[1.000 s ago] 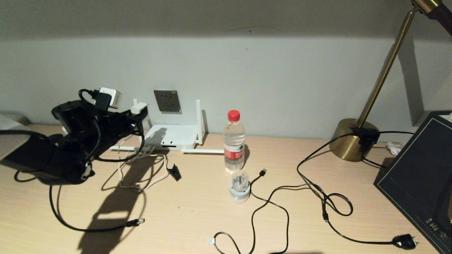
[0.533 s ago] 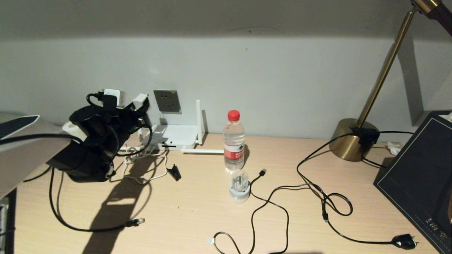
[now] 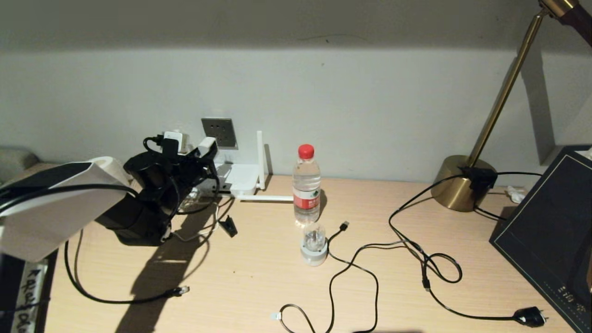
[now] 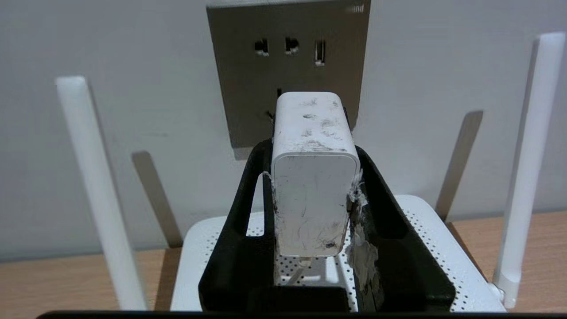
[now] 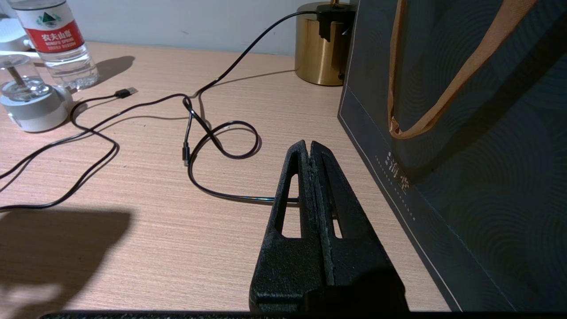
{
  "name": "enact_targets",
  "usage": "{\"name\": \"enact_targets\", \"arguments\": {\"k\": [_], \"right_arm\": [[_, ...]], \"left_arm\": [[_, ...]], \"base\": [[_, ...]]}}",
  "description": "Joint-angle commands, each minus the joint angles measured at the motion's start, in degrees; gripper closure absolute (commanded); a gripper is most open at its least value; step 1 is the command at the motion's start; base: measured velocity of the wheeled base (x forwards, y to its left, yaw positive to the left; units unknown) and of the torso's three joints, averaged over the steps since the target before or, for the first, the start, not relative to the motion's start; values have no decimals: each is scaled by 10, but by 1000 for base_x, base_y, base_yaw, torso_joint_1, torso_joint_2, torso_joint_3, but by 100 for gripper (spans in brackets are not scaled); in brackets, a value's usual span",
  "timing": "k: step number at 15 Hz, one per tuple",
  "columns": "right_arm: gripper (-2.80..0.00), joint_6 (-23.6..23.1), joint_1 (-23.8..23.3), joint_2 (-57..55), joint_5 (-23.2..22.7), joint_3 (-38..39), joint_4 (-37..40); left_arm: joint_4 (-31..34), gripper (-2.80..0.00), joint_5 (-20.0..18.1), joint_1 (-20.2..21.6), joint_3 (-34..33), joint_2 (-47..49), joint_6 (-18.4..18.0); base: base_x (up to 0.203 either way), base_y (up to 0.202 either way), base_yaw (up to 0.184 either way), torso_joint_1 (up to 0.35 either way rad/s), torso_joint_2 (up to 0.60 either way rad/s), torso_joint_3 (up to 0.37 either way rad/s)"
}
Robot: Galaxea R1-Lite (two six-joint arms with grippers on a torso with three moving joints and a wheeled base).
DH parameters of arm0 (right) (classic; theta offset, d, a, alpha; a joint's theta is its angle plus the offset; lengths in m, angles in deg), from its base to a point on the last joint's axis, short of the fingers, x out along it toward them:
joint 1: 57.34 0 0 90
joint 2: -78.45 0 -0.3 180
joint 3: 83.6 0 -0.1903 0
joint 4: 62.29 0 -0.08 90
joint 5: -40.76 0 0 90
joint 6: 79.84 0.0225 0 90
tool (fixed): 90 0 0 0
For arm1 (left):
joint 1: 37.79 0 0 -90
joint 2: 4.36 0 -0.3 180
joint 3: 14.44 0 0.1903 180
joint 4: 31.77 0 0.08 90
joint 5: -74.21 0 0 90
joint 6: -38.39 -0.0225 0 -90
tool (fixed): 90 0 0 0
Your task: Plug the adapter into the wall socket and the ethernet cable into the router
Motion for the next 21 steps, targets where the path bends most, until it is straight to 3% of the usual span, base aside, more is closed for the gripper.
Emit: {"name": "enact_targets", "arguments": {"k": [1,21], "right_arm": [[0,0,0,-1,0,20,0],[0,0,0,-1,0,20,0]], "left_arm": [[-5,0,6,-2,15,15,0],[30,0,12,-4,110,40,-1]], "base": [[0,0,0,0,0,0],[0,0,0,0,0,0]]}}
